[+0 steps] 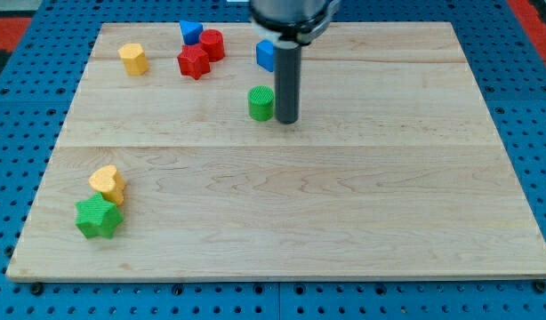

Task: Place green circle at the top left of yellow heart

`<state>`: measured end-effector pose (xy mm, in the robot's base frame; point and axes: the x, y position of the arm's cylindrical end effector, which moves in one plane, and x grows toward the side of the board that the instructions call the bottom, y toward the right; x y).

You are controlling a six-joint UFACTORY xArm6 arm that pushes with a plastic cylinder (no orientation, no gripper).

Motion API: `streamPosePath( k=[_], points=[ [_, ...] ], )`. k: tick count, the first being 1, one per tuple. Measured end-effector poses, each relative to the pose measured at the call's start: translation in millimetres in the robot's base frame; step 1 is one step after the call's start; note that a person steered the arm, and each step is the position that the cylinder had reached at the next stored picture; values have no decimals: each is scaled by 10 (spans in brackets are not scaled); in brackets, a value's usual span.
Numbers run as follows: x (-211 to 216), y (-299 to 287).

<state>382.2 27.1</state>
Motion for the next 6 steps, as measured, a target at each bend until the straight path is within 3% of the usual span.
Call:
streamPosePath(
  k=[1, 2, 3, 6],
  points=[
    [-201, -506],
    [161, -1561],
    [45, -1834],
    [602, -2737]
  ],
)
